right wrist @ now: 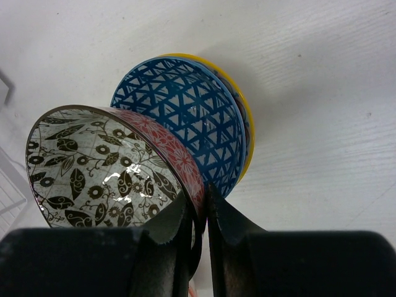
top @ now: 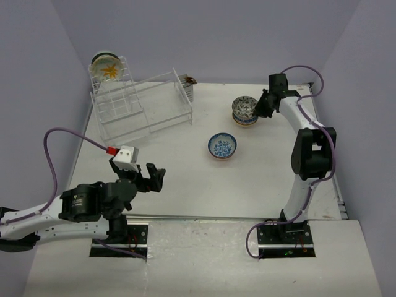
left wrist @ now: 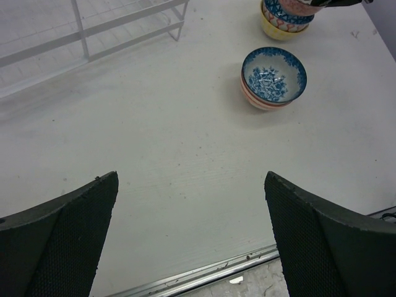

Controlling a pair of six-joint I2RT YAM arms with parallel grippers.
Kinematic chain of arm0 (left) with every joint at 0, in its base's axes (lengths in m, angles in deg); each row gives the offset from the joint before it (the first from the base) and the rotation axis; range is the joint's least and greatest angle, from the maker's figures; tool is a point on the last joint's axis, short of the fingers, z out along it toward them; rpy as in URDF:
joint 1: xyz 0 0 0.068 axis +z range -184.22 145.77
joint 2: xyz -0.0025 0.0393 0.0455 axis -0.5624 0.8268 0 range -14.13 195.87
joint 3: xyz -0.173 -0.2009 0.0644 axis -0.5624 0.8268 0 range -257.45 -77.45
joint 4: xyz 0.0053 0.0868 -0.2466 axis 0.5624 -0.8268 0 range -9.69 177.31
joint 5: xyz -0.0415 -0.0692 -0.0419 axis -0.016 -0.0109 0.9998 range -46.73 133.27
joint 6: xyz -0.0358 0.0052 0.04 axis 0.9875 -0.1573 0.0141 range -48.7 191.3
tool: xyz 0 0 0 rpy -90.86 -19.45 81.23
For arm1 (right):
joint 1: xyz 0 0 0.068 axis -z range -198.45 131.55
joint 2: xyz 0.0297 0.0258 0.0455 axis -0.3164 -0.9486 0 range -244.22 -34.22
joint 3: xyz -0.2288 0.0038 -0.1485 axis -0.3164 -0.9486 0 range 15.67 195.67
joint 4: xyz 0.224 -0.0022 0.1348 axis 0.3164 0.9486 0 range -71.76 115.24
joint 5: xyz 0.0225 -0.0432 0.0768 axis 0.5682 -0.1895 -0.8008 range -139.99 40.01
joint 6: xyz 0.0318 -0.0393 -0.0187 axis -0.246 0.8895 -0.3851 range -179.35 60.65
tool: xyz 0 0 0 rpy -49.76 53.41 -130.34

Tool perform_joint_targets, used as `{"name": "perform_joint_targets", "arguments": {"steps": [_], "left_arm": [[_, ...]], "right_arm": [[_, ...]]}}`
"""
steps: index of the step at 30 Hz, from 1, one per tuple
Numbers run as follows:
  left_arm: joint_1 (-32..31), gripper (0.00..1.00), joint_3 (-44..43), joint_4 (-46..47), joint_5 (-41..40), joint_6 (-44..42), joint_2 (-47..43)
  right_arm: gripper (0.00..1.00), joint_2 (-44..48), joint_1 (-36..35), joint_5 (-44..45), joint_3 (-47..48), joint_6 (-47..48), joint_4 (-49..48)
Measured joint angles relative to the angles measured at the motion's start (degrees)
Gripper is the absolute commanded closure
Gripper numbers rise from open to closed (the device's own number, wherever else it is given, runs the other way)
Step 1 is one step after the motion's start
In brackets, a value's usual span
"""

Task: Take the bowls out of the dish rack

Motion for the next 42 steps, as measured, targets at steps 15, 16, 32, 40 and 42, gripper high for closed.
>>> {"name": "perform_joint_targets", "arguments": {"steps": [15, 16, 32, 40, 42], "left_arm": [[0.0, 0.00, 4.7, 0.6, 0.4, -1.8, -3.4], [0.0, 0.00, 4.8, 0.5, 0.5, -1.8, -3.4], [0.0, 0.00, 4.8, 0.6, 2.0, -2.8, -3.2], [0.0, 0.00, 1.2, -1.8, -3.2, 4.0, -0.5], [0.0, 0.00, -3.0, -2.9, -5.4, 5.0, 2.3]], "right_arm": [[0.76, -2.8, 1.0, -1.4, 0.1, 0.2, -2.8], [0.71, -2.8, 1.1, -1.5, 0.2, 0.3, -2.9], [0.71, -1.6, 2.2, 0.9, -1.4, 1.5, -4.8], [0.80, 1.4, 2.3, 1.3, -5.8, 1.5, -5.9], [0.75, 3.1, 2.4, 1.4, -6.6, 1.5, -5.7]]}}
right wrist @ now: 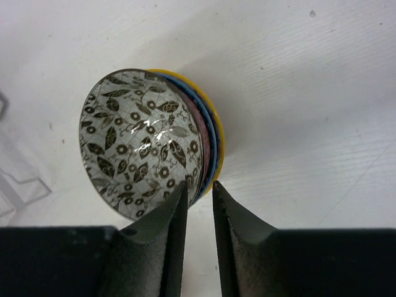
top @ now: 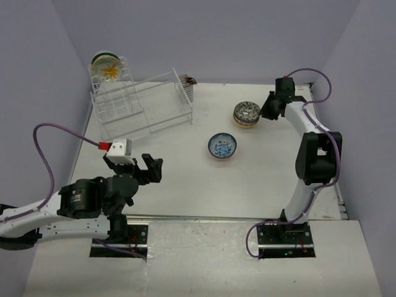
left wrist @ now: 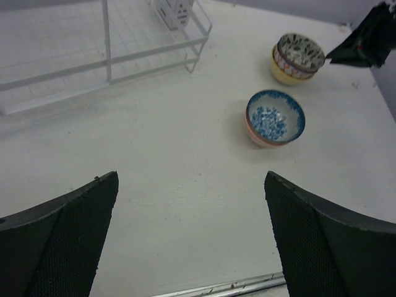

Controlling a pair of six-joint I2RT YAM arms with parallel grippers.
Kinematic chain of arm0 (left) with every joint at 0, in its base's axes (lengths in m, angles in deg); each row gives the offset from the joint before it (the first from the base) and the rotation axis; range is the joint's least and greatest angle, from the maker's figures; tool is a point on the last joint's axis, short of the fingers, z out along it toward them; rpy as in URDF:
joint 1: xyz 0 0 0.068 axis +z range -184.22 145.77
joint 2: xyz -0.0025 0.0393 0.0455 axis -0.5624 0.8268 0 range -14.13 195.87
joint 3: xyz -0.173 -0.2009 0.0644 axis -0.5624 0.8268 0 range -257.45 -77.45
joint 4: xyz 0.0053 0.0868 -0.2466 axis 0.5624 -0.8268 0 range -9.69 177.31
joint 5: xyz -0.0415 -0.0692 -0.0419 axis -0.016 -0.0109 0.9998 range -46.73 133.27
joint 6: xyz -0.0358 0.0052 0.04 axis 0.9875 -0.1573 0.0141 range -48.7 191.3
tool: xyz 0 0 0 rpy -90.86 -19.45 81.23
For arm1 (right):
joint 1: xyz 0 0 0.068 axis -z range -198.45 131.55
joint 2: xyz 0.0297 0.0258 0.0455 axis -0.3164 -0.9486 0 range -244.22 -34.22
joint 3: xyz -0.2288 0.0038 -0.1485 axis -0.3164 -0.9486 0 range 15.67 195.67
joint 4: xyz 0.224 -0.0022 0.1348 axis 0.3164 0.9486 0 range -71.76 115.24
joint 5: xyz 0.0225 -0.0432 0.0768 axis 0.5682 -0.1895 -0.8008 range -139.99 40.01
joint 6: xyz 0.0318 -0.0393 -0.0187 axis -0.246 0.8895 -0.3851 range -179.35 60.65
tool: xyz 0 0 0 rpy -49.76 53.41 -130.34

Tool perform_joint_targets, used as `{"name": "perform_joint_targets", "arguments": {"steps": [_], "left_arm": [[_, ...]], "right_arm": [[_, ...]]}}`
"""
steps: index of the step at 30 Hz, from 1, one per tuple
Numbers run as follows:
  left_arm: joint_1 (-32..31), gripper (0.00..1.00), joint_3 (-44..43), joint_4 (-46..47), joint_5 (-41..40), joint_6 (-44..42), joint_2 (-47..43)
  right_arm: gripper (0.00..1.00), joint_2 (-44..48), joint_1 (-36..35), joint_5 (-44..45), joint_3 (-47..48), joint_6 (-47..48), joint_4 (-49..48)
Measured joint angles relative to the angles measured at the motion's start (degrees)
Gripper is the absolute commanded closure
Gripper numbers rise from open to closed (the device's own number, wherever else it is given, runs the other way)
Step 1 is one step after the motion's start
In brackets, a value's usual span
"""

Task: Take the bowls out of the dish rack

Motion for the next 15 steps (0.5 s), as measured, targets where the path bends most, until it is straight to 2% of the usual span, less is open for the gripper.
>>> {"name": "perform_joint_targets", "arguments": {"steps": [5, 7, 9, 11, 13, 15], "left_arm": [[0.8, 0.00, -13.7, 5.7, -6.7, -4.7, 11.7], [5.0, 0.00, -19.8, 8.8, -6.3, -8.4, 17.7], [14.1, 0.00, -25.1, 13.1, -2.7, -11.4, 23.7], [26.0, 0.00, -30.9, 14.5, 4.5, -12.6, 29.7], [38.8, 0.00, -37.4, 15.6, 13.2, -11.8, 36.0], [47.0, 0.00, -42.2, 16.2, 19.5, -10.1, 40.5]], "right_arm": [[0.63, 11.1, 0.0, -0.3, -2.9, -0.6, 0.0], [0.60, 17.9, 0.1, -1.2, -3.3, -0.8, 0.0], [0.57, 24.5, 0.1, -2.5, -3.3, -0.8, -0.3], [0.55, 30.8, 0.1, -4.5, -3.9, -0.8, -0.9], [0.54, 37.3, 0.1, -7.8, -6.0, -0.8, -1.6], [0.54, 42.1, 0.2, -10.7, -9.5, -0.8, -2.4]]}}
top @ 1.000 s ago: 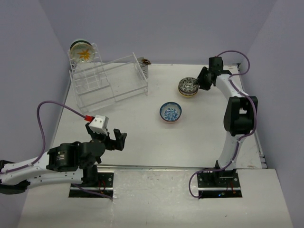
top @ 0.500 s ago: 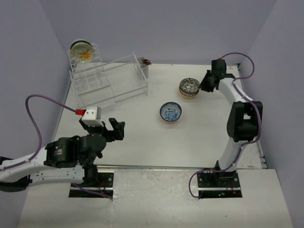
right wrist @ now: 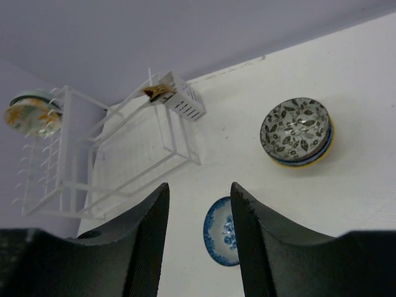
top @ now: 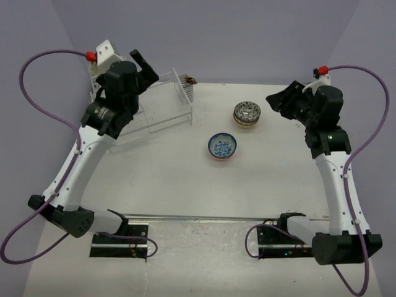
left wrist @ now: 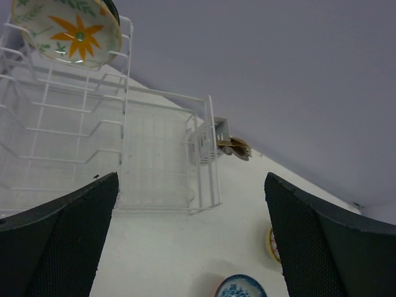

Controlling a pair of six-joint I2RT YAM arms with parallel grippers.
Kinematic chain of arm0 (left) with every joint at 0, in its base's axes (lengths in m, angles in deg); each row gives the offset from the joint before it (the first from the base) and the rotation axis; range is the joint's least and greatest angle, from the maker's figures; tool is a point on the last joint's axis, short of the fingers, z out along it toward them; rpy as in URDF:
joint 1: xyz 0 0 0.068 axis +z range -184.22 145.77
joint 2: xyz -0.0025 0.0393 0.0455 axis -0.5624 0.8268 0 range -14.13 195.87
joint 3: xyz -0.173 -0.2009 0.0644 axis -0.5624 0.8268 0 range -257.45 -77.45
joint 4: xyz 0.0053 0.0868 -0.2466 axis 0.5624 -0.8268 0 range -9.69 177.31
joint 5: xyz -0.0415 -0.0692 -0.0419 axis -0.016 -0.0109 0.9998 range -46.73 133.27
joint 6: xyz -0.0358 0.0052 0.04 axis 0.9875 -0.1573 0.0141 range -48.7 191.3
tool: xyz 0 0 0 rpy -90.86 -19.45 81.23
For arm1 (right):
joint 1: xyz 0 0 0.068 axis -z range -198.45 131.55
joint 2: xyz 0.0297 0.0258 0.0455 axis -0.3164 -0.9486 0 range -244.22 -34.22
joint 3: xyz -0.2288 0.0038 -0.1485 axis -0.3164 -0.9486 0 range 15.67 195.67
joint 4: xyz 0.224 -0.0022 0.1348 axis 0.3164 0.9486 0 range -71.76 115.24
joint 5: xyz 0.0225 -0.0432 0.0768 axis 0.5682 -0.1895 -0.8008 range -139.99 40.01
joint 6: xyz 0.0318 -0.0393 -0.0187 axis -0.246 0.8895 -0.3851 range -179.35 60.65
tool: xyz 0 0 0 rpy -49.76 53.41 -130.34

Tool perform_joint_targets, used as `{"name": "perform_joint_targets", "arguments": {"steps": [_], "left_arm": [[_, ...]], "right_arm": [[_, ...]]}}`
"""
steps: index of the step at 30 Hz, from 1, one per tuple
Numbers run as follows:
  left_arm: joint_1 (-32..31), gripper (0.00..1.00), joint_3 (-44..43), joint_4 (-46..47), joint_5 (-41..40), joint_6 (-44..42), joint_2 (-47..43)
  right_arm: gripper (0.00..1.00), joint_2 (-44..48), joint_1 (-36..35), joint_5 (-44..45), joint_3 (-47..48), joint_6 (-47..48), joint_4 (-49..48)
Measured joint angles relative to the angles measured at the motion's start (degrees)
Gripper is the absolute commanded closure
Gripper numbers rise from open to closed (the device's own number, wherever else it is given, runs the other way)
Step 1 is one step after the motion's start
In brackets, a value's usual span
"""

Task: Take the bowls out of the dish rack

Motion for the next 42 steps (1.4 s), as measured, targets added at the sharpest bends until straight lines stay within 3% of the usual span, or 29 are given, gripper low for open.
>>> {"name": "perform_joint_targets", "arguments": {"steps": [5, 13, 26, 40, 42], "left_arm": [[11.9, 0.00, -4.8, 3.1, 12.3, 8.5, 4.9], [24.8, 0.00, -5.1, 6.8, 17.8, 26.4, 11.5], [31.8, 0.00, -4.4, 13.3, 19.1, 37.0, 22.5], [35.1, 0.01, -8.7, 19.4, 16.5, 36.3, 29.0], [35.2, 0.08, -9.1, 19.1, 16.1, 36.4, 29.9]], "right_arm": [[0.53, 10.4, 0.0, -6.4, -13.3, -0.2, -1.3], [0.52, 21.2, 0.0, -14.0, -25.3, -0.4, -2.1], [0.51, 27.0, 0.0, -19.3, -29.7, 0.6, -5.9], [0.51, 25.0, 0.0, -19.8, -33.2, 0.6, -9.1], [0.51, 25.0, 0.0, -19.8, -33.2, 0.6, -9.8]]}}
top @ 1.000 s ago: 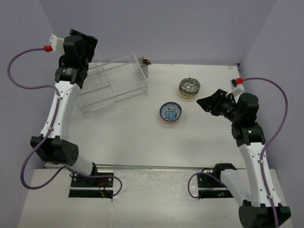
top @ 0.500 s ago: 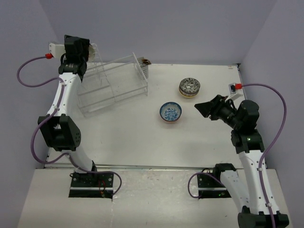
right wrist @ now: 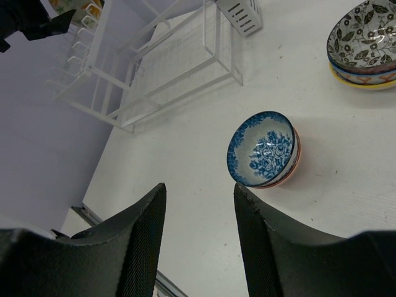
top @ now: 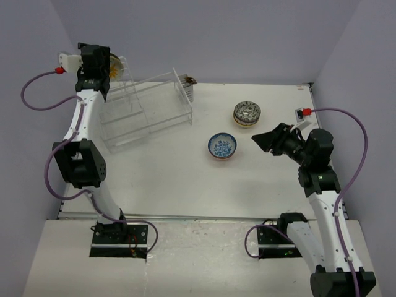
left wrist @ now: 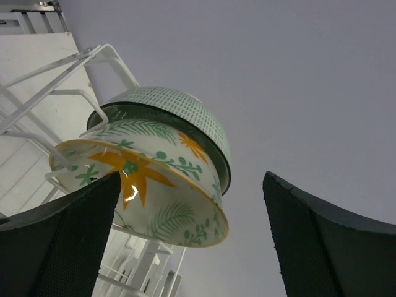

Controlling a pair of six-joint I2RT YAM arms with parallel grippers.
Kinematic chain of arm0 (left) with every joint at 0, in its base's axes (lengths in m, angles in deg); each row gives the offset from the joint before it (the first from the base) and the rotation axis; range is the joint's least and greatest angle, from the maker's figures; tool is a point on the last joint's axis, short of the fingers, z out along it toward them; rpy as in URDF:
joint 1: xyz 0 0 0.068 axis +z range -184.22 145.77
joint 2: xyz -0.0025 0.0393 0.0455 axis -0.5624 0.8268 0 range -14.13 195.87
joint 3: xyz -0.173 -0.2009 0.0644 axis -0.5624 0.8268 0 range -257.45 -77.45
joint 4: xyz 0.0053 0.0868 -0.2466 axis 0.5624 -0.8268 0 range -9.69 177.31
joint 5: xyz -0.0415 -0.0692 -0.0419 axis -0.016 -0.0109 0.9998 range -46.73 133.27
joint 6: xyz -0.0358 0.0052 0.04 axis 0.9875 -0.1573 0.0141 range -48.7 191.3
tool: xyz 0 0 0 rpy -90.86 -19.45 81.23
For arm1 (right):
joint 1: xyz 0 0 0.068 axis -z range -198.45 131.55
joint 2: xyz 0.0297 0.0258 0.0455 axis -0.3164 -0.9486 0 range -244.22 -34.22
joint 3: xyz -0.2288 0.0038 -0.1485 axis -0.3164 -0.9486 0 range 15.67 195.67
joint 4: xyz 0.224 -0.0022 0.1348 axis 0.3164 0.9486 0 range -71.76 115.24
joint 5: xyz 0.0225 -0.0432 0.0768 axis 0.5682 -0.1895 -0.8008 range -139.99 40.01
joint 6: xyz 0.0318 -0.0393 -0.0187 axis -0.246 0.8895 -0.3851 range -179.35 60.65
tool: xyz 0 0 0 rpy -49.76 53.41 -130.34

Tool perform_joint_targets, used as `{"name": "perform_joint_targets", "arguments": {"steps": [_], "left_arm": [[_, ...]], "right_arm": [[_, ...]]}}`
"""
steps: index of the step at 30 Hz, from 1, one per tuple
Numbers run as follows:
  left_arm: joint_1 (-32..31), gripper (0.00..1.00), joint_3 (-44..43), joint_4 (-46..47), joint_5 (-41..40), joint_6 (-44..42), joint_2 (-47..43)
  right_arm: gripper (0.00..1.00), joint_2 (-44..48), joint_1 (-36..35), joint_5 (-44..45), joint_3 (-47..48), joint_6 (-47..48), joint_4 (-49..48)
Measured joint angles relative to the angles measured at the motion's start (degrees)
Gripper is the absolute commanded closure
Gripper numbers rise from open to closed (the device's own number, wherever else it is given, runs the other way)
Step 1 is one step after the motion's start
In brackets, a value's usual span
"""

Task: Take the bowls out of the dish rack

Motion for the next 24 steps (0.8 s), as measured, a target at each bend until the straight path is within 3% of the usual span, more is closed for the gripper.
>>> {"name": "perform_joint_targets", "arguments": {"steps": [2, 3, 6, 9, 11, 16, 24], "left_arm": [[0.1, 0.11, 0.0, -0.3, 0.0, 0.1, 0.5], [0.2, 0.26, 0.0, -0.2, 0.0, 0.1, 0.8], [0.3, 0.49, 0.0, 0.0, 0.2, 0.3, 1.3], [0.3, 0.65, 0.0, 1.6, 0.7, 0.6, 1.3], [0.3, 0.66, 0.0, 3.1, 1.0, 0.7, 1.3], [0.0, 1.00, 0.5, 5.9, 3.3, 1.9, 1.3], [-0.4, 1.00, 1.0, 6.7, 4.5, 2.1, 1.2]], "right_arm": [[0.51, 0.0, 0.0, 0.0, 0.0, -0.1, -0.3], [0.51, 0.0, 0.0, 0.0, 0.0, -0.1, -0.4], [0.51, 0.0, 0.0, 0.0, 0.0, -0.1, -0.6], [0.51, 0.0, 0.0, 0.0, -0.1, -0.2, -0.9], [0.51, 0.0, 0.0, 0.0, -0.1, -0.2, -0.9], [0.51, 0.0, 0.0, 0.0, -0.2, -0.2, -0.9], [0.51, 0.0, 0.0, 0.0, -0.7, -0.2, -1.3]]}}
